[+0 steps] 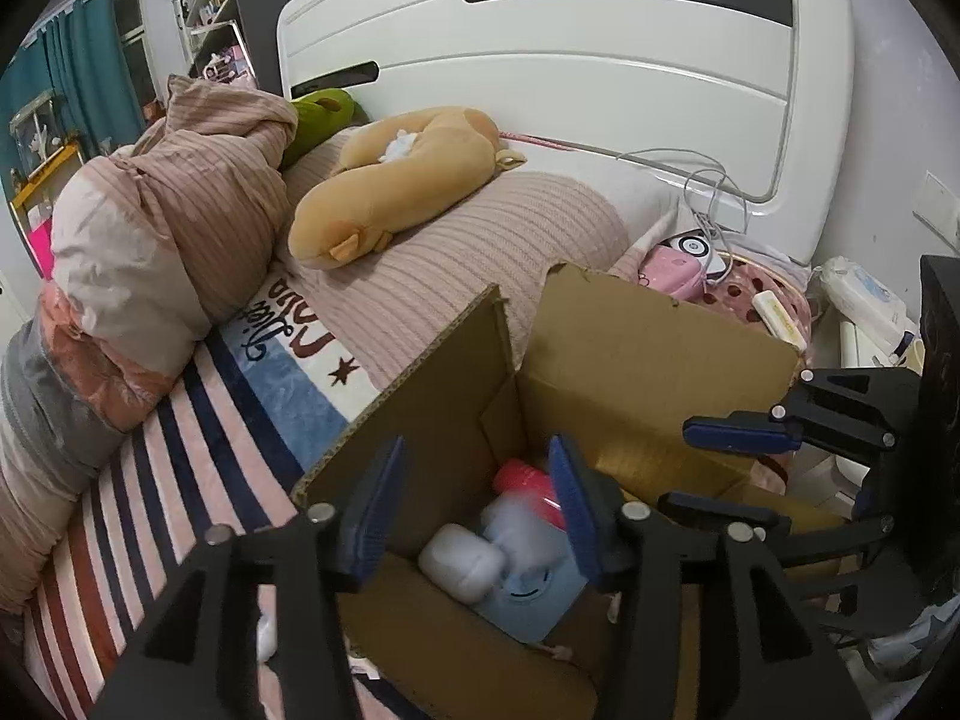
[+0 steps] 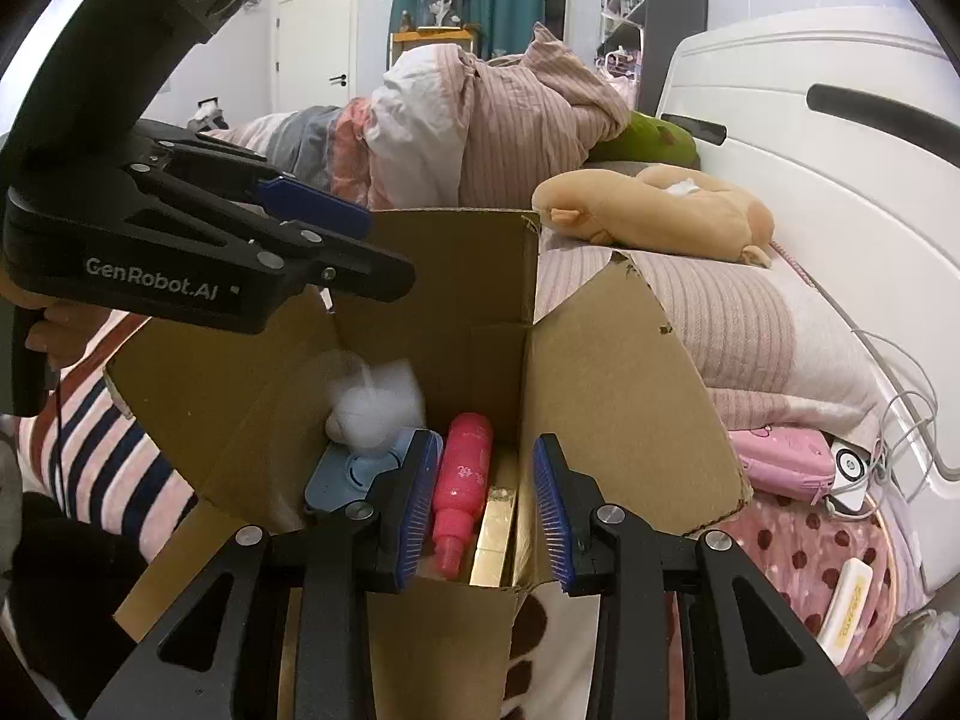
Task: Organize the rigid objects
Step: 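Drop the earbud holder and adapter into the box by opening both grippers, then grasp the tape roll with the right gripper while the left grasps the white bottle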
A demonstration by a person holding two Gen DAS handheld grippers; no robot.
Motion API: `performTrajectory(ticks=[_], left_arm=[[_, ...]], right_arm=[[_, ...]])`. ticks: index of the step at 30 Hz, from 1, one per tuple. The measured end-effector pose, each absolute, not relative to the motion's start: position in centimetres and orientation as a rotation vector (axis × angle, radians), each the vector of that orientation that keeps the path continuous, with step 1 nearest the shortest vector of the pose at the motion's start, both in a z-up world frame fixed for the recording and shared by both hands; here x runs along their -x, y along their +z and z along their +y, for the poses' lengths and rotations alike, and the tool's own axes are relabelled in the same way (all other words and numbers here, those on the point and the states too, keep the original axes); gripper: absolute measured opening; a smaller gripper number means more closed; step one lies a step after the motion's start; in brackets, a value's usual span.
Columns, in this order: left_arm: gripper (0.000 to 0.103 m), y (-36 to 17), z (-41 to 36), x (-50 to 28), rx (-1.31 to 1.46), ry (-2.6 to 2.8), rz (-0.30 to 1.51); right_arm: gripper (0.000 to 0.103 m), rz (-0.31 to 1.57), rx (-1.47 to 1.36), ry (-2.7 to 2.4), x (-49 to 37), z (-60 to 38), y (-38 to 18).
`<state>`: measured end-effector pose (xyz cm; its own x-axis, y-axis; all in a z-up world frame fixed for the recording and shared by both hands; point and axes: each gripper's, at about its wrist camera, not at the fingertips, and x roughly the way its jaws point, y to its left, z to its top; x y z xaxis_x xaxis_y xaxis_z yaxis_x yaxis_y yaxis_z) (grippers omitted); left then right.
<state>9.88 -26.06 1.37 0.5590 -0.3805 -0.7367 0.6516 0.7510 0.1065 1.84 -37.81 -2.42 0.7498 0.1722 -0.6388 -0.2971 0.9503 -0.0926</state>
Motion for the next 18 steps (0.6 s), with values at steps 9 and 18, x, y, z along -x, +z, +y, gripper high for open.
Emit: performTrajectory(ticks=[9, 18], left_arm=[[0.054, 2.8, -22.4, -8.9, -0.304, -0.591, 0.723], [0.065, 3.7, -11.7, -6.9, -0.196, -0.413, 0.684]], right_arm=[[0.029, 0.69, 0.213, 0.226, -1.6, -37.0, -2.1], [0.037, 0.601, 0.188, 0.307, -0.2, -33.1, 1.2]])
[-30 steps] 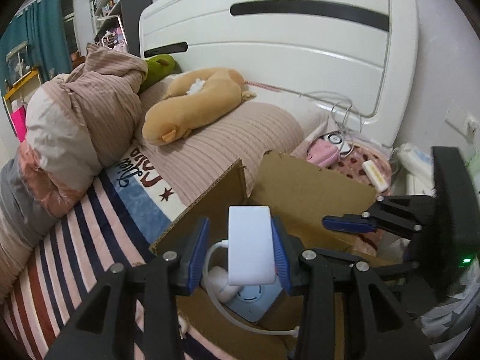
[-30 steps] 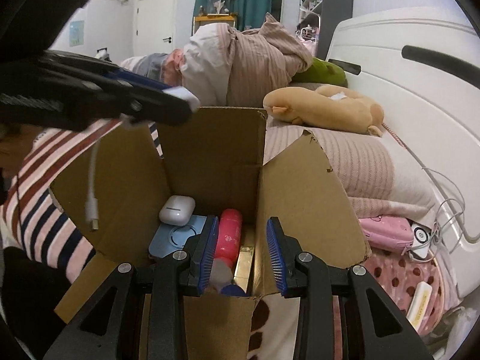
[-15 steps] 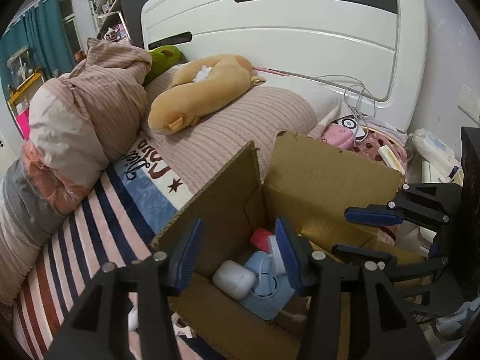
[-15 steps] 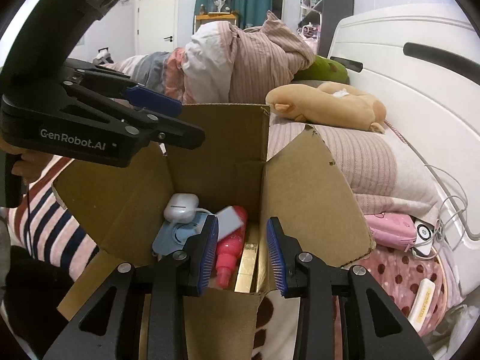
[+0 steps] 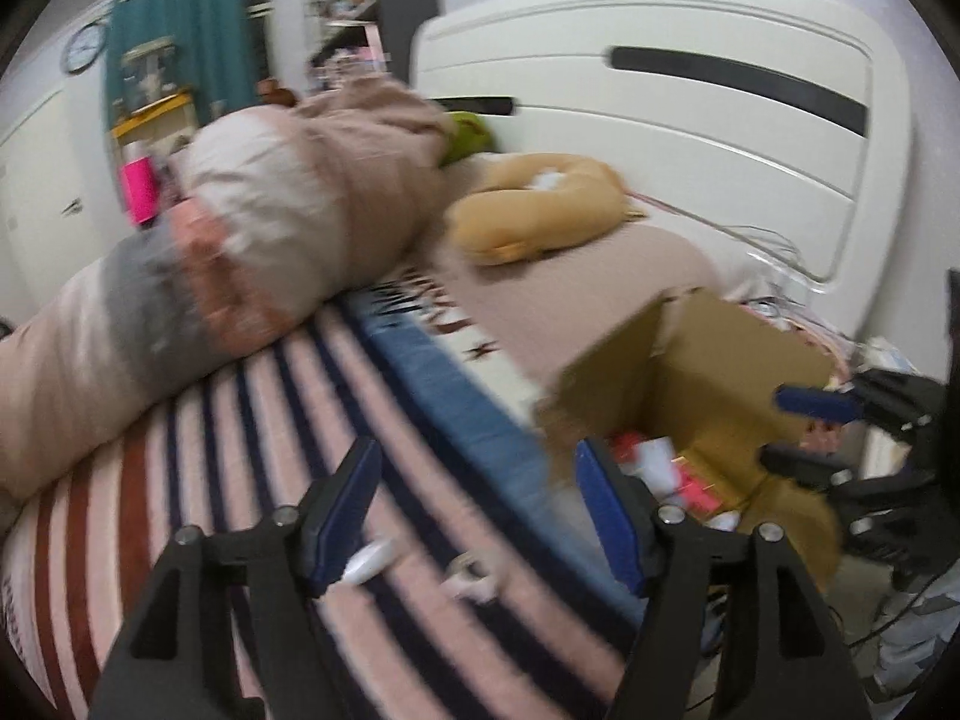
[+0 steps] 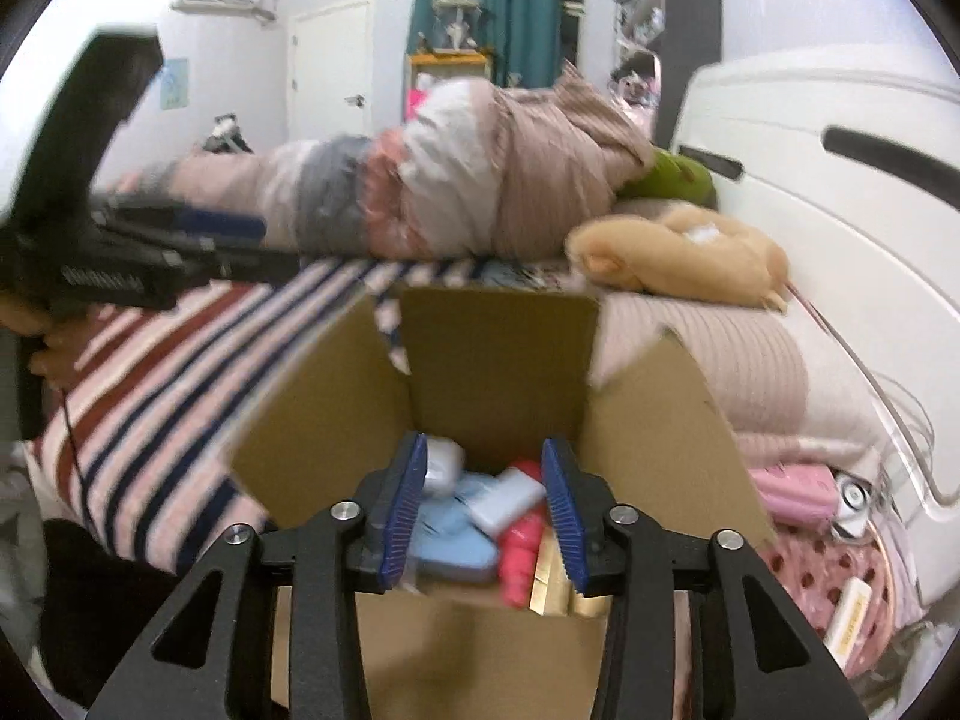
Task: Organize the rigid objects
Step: 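Grasp the tape roll with the right gripper while the left grasps the white bottle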
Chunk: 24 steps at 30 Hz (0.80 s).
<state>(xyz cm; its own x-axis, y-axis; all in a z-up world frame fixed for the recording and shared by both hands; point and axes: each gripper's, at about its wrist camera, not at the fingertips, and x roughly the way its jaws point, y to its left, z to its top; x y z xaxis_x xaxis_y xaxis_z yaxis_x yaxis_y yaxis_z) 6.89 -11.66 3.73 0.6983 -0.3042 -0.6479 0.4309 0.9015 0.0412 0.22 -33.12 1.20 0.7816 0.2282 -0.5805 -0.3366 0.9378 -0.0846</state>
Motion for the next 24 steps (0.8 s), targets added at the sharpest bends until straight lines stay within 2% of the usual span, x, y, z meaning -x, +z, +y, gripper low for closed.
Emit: performTrajectory(ticks=[5, 10, 20, 23, 24], left_arm=[[0.069, 2.2, -5.1, -5.8, -0.133, -0.323, 0.687], [0.069, -1.3, -0.5, -6.2, -0.097, -0.283, 0.724], [0.069, -9.7, 1.1, -10.8, -0.033, -0.322, 0.854], [0.069, -12.0, 0.2, -12.6, -0.011, -0.369, 0.881], [0.069, -12.8, -0.1, -13.1, -0.004, -0.375, 0.892]], right_arm=[[0.037, 0.529, 0.199, 0.416, 0.6, -27.7, 2.9], [0.038, 0.555, 0.205, 0.546, 0.2, -21.7, 2.2], [0.038, 0.749, 0.183, 0.545, -4.0, -16.8, -5.7], [0.046, 0.805, 0.186, 0.47, -5.6, -17.0, -8.7], [0.053, 0.822, 0.181, 0.414, -6.4, -17.3, -10.0]])
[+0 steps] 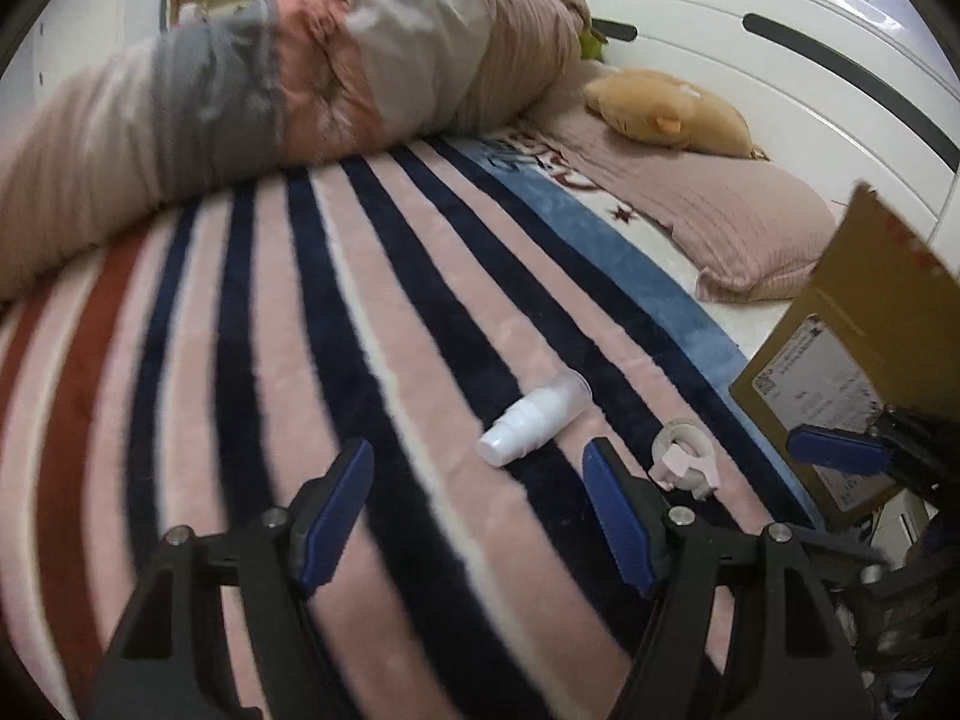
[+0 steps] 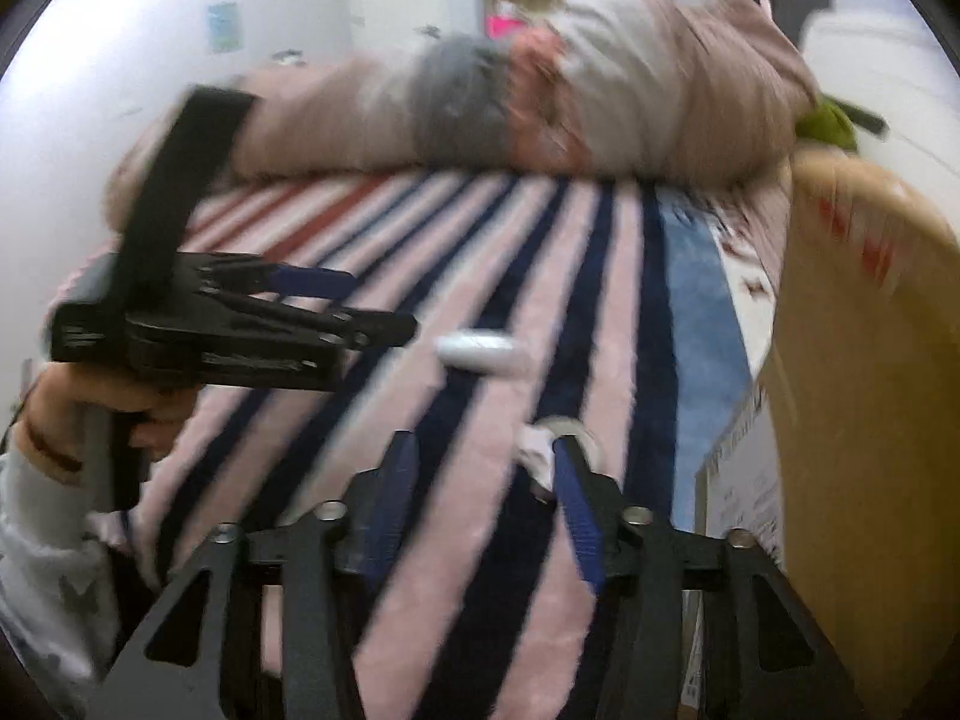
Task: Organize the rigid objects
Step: 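Grasp the tape roll with the right gripper while the left grasps the white bottle, then carry the tape roll and white bottle over the box with both grippers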
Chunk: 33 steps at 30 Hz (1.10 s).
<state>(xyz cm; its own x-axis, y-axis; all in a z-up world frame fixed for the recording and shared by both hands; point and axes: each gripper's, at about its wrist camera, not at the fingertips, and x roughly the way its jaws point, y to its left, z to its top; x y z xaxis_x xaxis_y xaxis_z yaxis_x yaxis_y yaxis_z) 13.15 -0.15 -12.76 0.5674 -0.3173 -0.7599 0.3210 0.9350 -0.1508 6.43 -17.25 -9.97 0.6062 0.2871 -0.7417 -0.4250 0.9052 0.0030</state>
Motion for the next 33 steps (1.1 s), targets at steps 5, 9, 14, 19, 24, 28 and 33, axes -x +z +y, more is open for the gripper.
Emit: performTrajectory(ticks=[5, 9, 14, 19, 24, 28, 33], left_arm=[[0.069, -16.1, -2.1, -15.9, -0.004, -0.397, 0.953], [0.056, -16.3, -2.9, -16.7, -0.001, -0.402, 0.92], [0.023, -16.1, -3.7, -16.0, -0.045, -0.428, 0.91], [0.023, -15.7, -2.2, -13.8, -0.02, -0.43, 0.928], [0.023, -15.8, 0.3, -9.9, -0.006, -0.382, 0.942], [0.024, -16.1, 1.1, -8.9, 0.03, -0.374, 0.936], [0.03, -16.5, 1.0, -10.0, 0.072, -0.376, 0.919]], right_arm=[[0.054, 0.866, 0.218, 0.337, -8.0, -17.8, -13.6], [0.054, 0.88, 0.211, 0.336, -9.0, -18.1, -14.9], [0.054, 0.859, 0.193, 0.334, -9.2, -18.2, -15.2], [0.054, 0.85, 0.197, 0.343, -9.8, -17.6, -15.7], [0.054, 0.845, 0.203, 0.345, -10.3, -17.1, -15.9], [0.053, 0.849, 0.189, 0.336, -10.6, -17.2, -15.8], [0.039, 0.834, 0.207, 0.327, -10.6, -17.0, -15.9]])
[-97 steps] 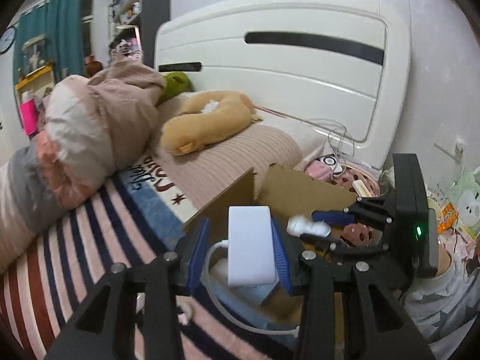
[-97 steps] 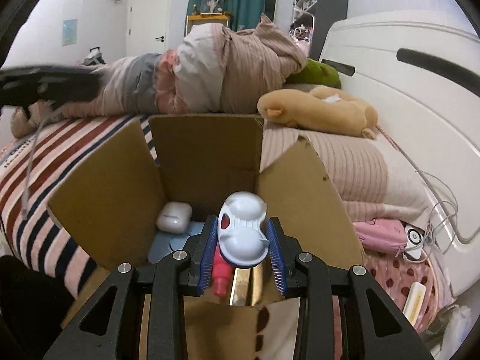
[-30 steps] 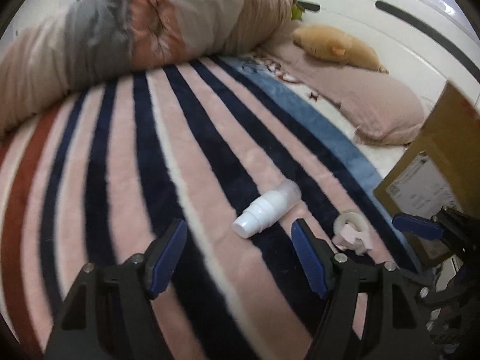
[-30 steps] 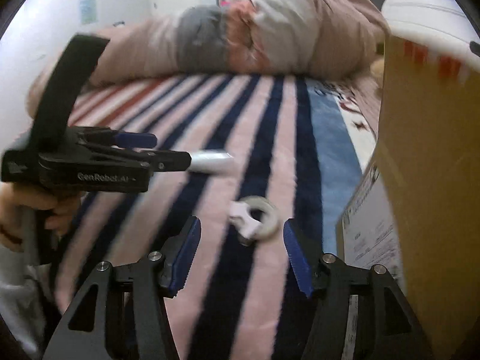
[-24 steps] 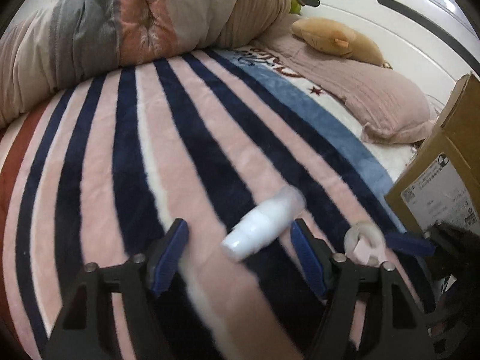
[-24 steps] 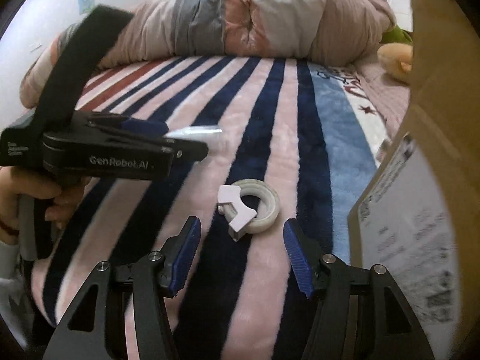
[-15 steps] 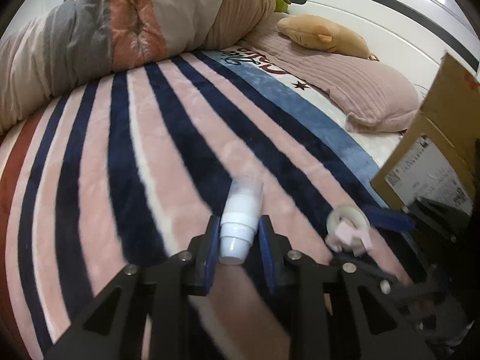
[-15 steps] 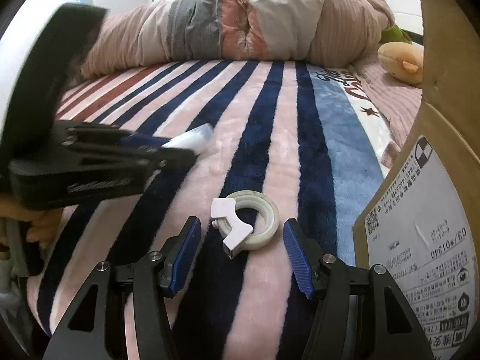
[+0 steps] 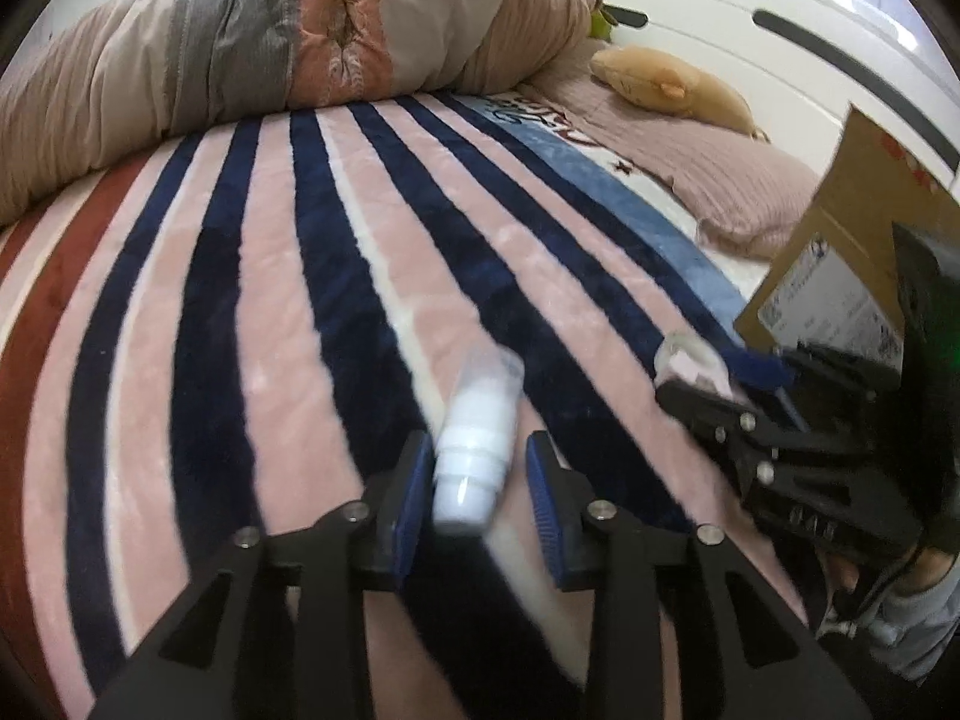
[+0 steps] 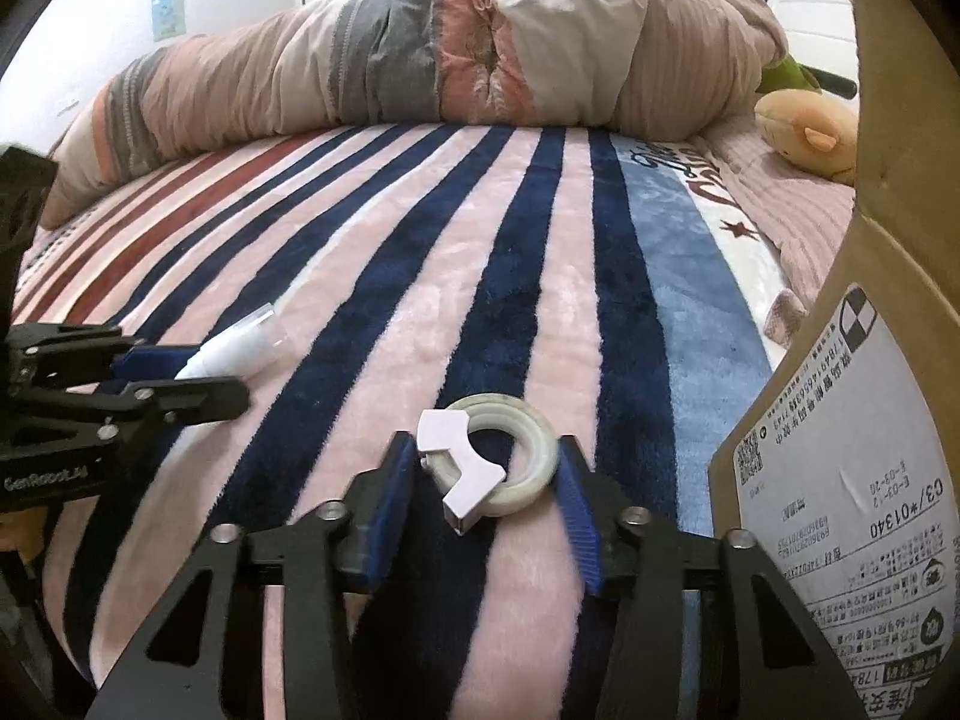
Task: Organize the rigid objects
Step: 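Carry the tape roll and white bottle over the box with both grippers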
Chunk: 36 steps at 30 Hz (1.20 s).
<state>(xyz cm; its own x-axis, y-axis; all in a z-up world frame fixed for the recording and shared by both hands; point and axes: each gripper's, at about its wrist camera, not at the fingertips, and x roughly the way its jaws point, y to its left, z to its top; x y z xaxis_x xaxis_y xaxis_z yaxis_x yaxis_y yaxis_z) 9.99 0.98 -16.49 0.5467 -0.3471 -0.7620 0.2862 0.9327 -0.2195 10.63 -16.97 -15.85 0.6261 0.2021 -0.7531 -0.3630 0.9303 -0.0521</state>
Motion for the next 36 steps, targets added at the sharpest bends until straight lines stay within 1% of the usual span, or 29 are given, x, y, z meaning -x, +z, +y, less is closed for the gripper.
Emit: performTrajectory(ticks=[2, 4, 8, 13, 21, 26, 30, 32, 36], left_arm=[[0.03, -16.7, 1.0, -10.6, 0.096, -0.372, 0.92], [0.023, -16.6, 0.8, -10.8, 0.093, -0.361, 0.921], [0.023, -15.7, 0.5, -9.9, 0.07, -0.32, 0.929], [0.022, -12.4, 1.1, -6.6, 0.065, -0.294, 0.869], [0.022, -4.0, 0.9, -1.1, 0.007, -0.243, 0.734], [0.023, 0.6, -2.1, 1.1, -0.047, -0.278, 0.654], [0.023, 3.3, -5.8, 1.5, -0.068, -0.334, 0.608], [0.023, 4.2, -7.9, 1.3, -0.077, -0.382, 0.599], [0.023, 5.3, -12.9, -0.3, -0.122, -0.467, 0.6]], right_arm=[[0.039, 0.831, 0.213, 0.326, -10.6, -16.9, -16.0], [0.039, 0.829, 0.209, 0.326, -10.7, -16.9, -16.0], [0.039, 0.809, 0.211, 0.338, -9.6, -16.8, -15.0], [0.039, 0.748, 0.246, 0.402, -7.0, -15.9, -12.2], [0.039, 0.628, 0.209, 0.576, -1.6, -16.1, -4.6], [0.039, 0.533, 0.182, 0.588, 1.0, -18.9, -0.3], [0.039, 0.487, 0.137, 0.512, 1.5, -24.0, 2.4], [0.039, 0.497, 0.137, 0.454, 1.1, -26.3, 2.7], [0.039, 0.574, 0.14, 0.348, -1.2, -31.4, 1.9]])
